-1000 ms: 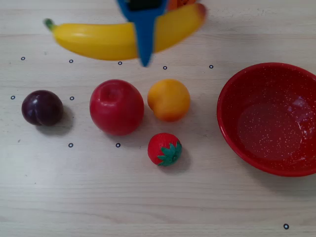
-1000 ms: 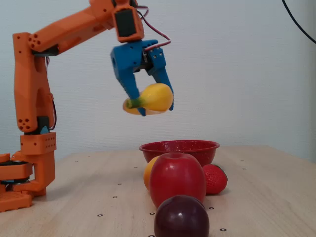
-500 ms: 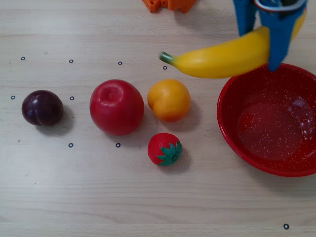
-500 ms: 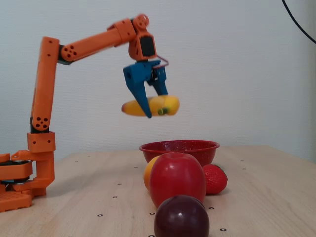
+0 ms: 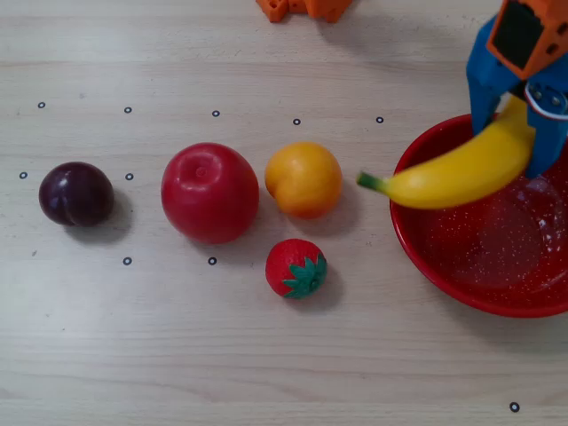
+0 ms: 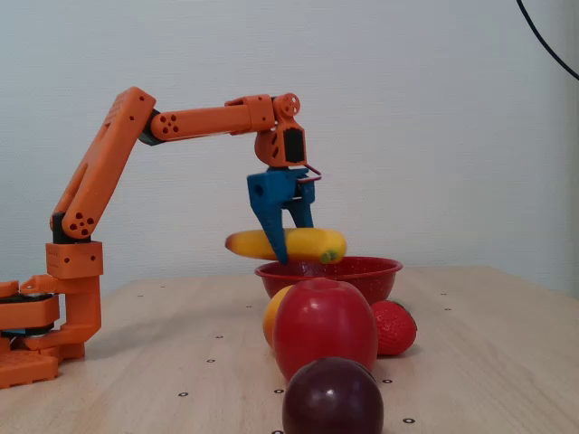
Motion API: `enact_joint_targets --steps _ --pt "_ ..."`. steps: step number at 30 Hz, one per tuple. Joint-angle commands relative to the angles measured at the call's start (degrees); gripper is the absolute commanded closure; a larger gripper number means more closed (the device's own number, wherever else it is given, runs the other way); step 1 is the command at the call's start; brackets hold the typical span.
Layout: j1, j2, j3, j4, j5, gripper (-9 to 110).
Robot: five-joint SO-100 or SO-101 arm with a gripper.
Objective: Put the banana in the red bowl.
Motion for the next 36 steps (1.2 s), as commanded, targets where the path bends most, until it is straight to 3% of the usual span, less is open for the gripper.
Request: enact_joint_targets --steps 1,8,14,19,26,36 --pt "1.49 2.90 -6.24 -2.64 3.69 101" --pt "1.85 -0.88 -6.94 -7.65 6.77 100" --pt "1.23 -1.76 -7.73 -4.48 5.27 64" --pt "0.44 -1.32 -10.90 -1.41 3.16 54" --pt "-0.09 1.76 -17.75 1.41 1.85 59" --pt "-2.90 11.16 -17.23 4.48 1.14 93"
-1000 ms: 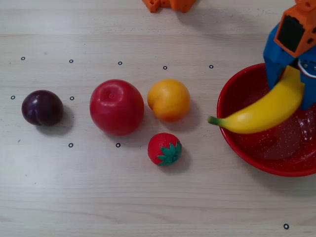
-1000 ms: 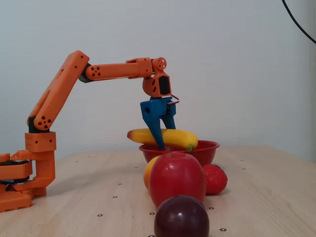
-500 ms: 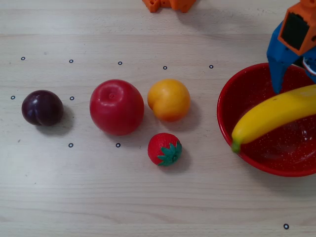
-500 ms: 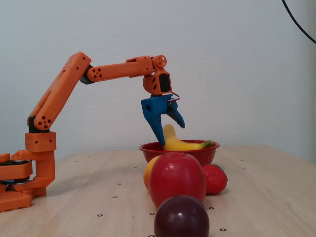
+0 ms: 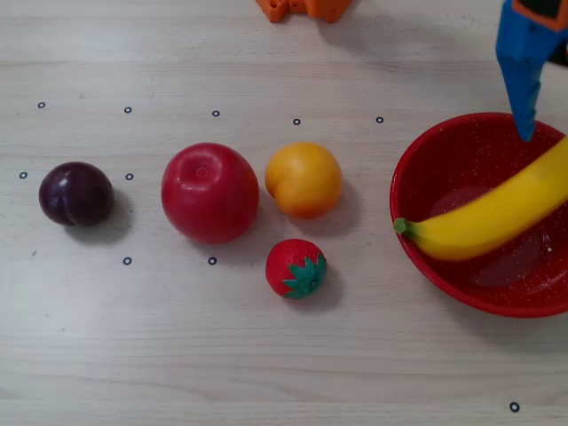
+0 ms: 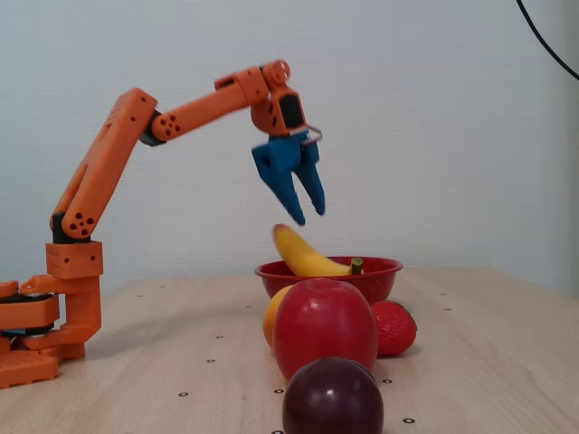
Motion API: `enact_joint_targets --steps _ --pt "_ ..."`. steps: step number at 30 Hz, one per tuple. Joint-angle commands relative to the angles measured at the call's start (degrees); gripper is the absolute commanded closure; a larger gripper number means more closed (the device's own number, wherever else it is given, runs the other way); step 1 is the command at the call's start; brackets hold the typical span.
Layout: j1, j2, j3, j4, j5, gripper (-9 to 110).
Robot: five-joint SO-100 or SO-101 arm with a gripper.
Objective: Put the banana in the red bowl.
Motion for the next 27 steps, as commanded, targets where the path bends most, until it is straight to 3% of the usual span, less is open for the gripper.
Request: enact_joint_targets --steps 1,8,16,27 --pt "-2.72 9.58 -1.14 0.35 -2.02 97" --pt "-8.35 21.62 12.57 -2.20 -2.90 101" --pt "-17.75 43.68 43.77 -15.91 -2.72 101" --pt "-30.59 66.88 74.88 -28.92 -4.13 101"
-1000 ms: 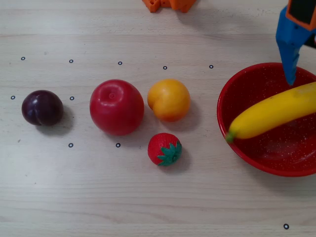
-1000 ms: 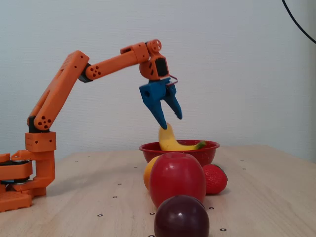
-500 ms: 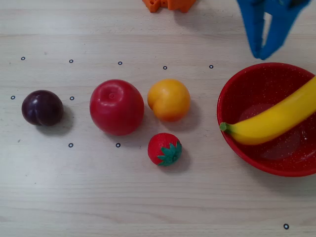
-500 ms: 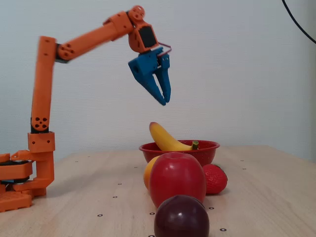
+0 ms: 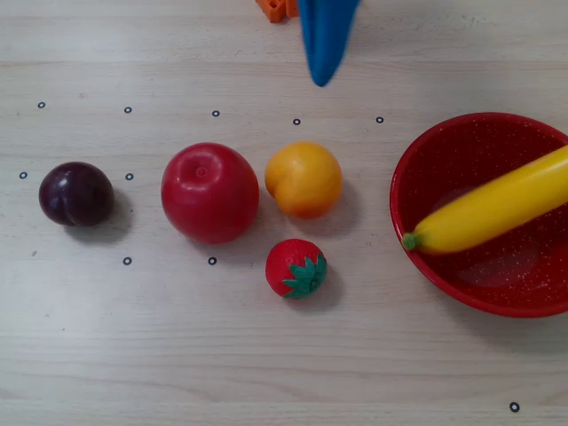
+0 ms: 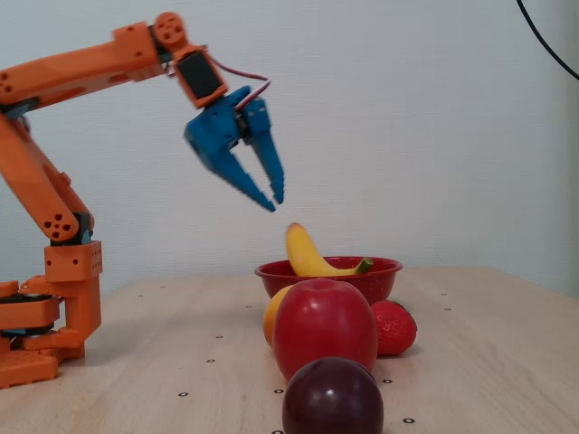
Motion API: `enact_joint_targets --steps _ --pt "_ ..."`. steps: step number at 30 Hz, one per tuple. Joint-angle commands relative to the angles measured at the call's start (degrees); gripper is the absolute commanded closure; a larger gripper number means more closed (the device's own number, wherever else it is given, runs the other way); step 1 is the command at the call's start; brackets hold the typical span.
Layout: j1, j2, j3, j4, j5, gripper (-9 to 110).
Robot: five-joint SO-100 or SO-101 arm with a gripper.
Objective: Put the banana in the red bowl.
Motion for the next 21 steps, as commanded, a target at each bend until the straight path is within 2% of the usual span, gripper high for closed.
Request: enact_joint_targets --steps 1,10,17,21 --pt "-1.76 5.80 1.67 -3.96 -2.37 101" --pt "-5.19 25.93 25.22 -16.35 -4.22 101" --pt "-6.59 42.54 44.12 -20.83 -6.15 101" --pt "-8.26 50.71 54.40 -23.64 -11.60 101"
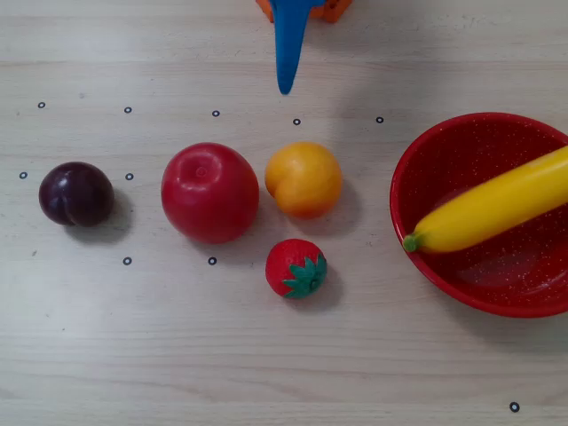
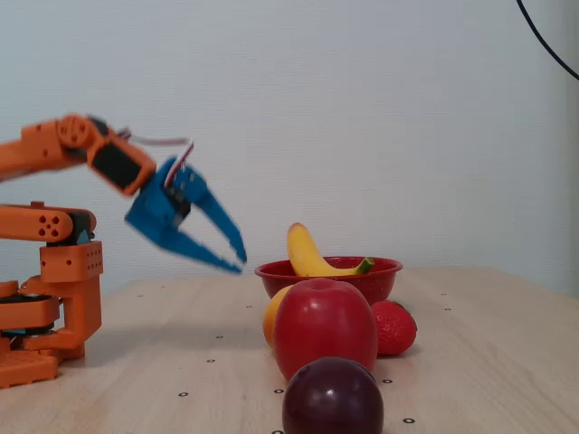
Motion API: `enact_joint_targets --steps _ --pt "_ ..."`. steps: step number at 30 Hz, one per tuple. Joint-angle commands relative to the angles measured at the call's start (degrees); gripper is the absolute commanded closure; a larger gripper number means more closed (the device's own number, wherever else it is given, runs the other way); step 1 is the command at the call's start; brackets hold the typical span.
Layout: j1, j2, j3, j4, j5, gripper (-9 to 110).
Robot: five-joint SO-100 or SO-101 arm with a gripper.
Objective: Put the banana in the red bowl.
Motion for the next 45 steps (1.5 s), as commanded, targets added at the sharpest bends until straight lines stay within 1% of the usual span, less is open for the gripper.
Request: enact_joint_targets --steps 1,4,8,10,13,19,45 --pt "-1.93 3.08 1.23 -2.64 -5.19 101" --pt "-0.88 6.86 7.29 -4.48 -2.72 101" --pt "-0.53 11.43 16.08 -10.37 -1.23 101" --pt "-0.44 13.36 18.37 -9.58 -1.76 101" --pt "0.70 13.89 18.37 -4.75 -3.96 101" --pt "3.08 13.89 18.37 -1.23 -9.23 101" --pt "2.37 13.89 18.37 -0.53 -12.48 101"
